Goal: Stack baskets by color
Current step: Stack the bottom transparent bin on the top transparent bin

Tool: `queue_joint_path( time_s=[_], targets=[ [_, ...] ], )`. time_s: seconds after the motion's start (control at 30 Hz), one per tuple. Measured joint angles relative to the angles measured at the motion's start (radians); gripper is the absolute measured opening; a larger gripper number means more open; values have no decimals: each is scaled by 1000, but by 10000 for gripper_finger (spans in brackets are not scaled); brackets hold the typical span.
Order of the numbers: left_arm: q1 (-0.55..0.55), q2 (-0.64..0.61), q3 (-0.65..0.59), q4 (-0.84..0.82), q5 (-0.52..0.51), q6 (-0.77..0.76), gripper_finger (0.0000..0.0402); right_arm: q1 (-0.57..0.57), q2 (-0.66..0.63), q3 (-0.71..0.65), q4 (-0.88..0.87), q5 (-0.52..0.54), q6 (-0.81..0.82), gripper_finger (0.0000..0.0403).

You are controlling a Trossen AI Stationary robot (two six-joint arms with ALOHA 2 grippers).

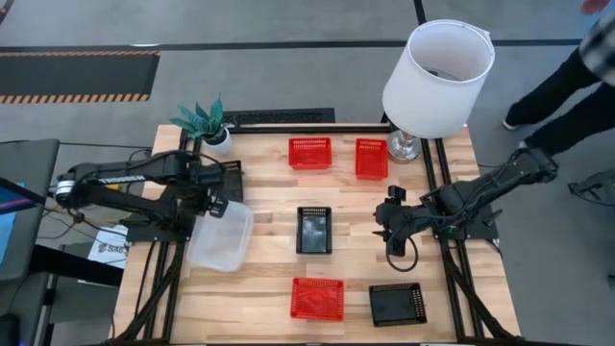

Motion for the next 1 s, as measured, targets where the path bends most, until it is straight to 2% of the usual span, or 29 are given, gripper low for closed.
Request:
queue_joint_path(
  time_s=[0.27,0.37,0.5,0.73,1.0],
  targets=[
    [19,113,0,-3,98,128,0,-9,0,0,0,0,0,265],
    [25,153,0,-4,88,142,0,-9,0,0,-1,-1,0,265],
    [38,197,0,-24,17,163,11,-9,0,0,-1,-2,1,265],
    [83,218,0,-34,-11,209,94,-9,0,0,-12,-5,0,265],
    [150,144,1,-37,30,216,186,-9,-6,0,-33,-75,-72,265]
  ],
)
